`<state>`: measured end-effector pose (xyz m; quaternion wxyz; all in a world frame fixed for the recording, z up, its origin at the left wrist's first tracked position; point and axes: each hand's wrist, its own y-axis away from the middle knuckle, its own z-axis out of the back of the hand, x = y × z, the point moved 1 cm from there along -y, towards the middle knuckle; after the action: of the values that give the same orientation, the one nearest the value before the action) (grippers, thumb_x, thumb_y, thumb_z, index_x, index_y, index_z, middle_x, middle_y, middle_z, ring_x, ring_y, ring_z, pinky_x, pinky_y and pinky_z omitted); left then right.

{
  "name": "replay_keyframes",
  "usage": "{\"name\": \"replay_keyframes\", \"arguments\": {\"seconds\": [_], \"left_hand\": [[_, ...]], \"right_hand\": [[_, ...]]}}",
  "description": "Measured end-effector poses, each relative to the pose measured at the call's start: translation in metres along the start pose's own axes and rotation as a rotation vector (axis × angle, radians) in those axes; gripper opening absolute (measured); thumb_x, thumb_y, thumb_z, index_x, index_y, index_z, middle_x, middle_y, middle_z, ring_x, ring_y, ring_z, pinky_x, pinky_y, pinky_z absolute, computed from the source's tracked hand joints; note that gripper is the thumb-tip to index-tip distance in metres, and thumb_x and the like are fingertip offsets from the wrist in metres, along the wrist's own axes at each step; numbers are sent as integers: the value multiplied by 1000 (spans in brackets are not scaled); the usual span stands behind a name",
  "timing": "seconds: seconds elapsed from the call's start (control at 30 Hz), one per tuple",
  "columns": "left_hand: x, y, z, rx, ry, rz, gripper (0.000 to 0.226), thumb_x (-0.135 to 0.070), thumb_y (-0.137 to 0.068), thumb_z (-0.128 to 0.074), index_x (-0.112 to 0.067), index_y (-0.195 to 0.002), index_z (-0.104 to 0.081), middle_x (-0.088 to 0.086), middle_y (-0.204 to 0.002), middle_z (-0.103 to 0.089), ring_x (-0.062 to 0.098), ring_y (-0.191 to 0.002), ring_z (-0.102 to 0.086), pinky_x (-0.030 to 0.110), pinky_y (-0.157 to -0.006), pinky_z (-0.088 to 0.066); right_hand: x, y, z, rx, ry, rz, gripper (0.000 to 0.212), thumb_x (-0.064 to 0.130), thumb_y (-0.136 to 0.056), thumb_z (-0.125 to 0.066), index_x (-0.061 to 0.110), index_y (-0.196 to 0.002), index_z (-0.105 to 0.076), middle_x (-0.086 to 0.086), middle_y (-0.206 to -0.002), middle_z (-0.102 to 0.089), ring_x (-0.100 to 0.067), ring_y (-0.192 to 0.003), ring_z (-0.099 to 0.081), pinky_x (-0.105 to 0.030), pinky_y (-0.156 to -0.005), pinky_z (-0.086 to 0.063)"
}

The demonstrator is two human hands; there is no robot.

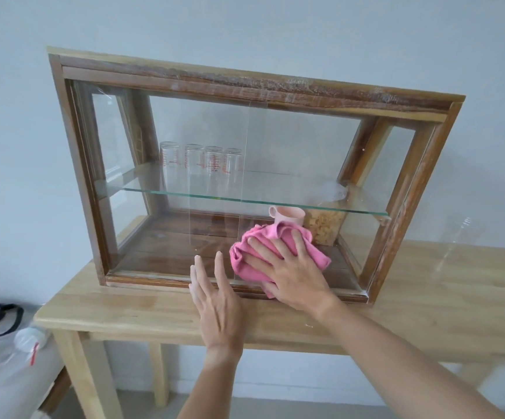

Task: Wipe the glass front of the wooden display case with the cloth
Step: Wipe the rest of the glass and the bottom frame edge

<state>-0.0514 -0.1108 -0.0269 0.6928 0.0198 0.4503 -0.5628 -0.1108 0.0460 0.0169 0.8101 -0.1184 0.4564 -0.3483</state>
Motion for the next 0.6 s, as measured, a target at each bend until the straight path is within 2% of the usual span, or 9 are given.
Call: {"name": "replay_keyframes", "arguments": {"seconds": [0.07,0.17,0.23,0.3,0.37,0.47,0.53,0.6], "left_hand": [[0,-1,0,52,-9,-15,97,14,-76,-41,-33,-156,-15,16,-165,4,42,-152,-4,56,-122,-19],[-3,-1,4,93,-52,-67,102,15,-75,-38,-38,-158,-12,19,-165,10,45,-152,3,56,-122,-17],[-2,-1,6,111,-77,-83,102,16,-75,-38,-36,-158,-11,21,-164,12,46,-151,7,56,-122,-16],[-1,0,6,105,-91,-102,102,17,-74,-39,-33,-159,-12,24,-163,10,48,-150,6,57,-122,-16],[-1,0,5,103,-106,-120,102,16,-73,-40,-30,-159,-13,27,-163,8,51,-149,5,58,-122,-16],[-3,-1,6,106,-84,-118,103,18,-71,-40,-30,-159,-15,27,-163,6,52,-149,3,59,-120,-19],[-3,-1,6,111,-83,-111,103,18,-72,-39,-31,-159,-15,26,-163,6,52,-149,2,60,-119,-21],[-1,-1,5,105,-85,-112,102,18,-72,-39,-31,-159,-15,25,-164,6,52,-149,1,60,-118,-22]], "right_hand": [[3,25,-8,40,12,37,86,49,-95,-52,33,-165,-3,5,-171,1,-30,-149,-33,-60,-123,3],[-6,53,-11,61,-49,-90,86,49,-95,-49,32,-165,-1,5,-173,3,-36,-147,-30,-62,-124,2],[-10,72,-6,86,-115,-368,85,54,-97,-46,27,-165,-3,-8,-173,1,-46,-150,-24,-68,-122,-2],[-11,81,3,94,-221,-737,81,56,-99,-39,12,-163,-17,-26,-169,-7,-55,-151,-14,-72,-120,-10],[-17,73,11,83,-307,-957,83,55,-99,-36,-2,-158,-26,-35,-164,-3,-60,-149,-7,-76,-116,-16],[-44,33,25,-10,-363,-1051,88,60,-100,-30,1,-162,-6,-29,-164,14,-54,-151,10,-74,-118,-3],[-76,3,39,-118,-305,-1053,84,61,-103,-28,8,-163,-1,-29,-167,8,-52,-153,9,-72,-120,3],[-106,-16,49,-202,-204,-1035,80,60,-104,-27,9,-163,-8,-30,-167,-4,-52,-153,0,-69,-120,2]]}}
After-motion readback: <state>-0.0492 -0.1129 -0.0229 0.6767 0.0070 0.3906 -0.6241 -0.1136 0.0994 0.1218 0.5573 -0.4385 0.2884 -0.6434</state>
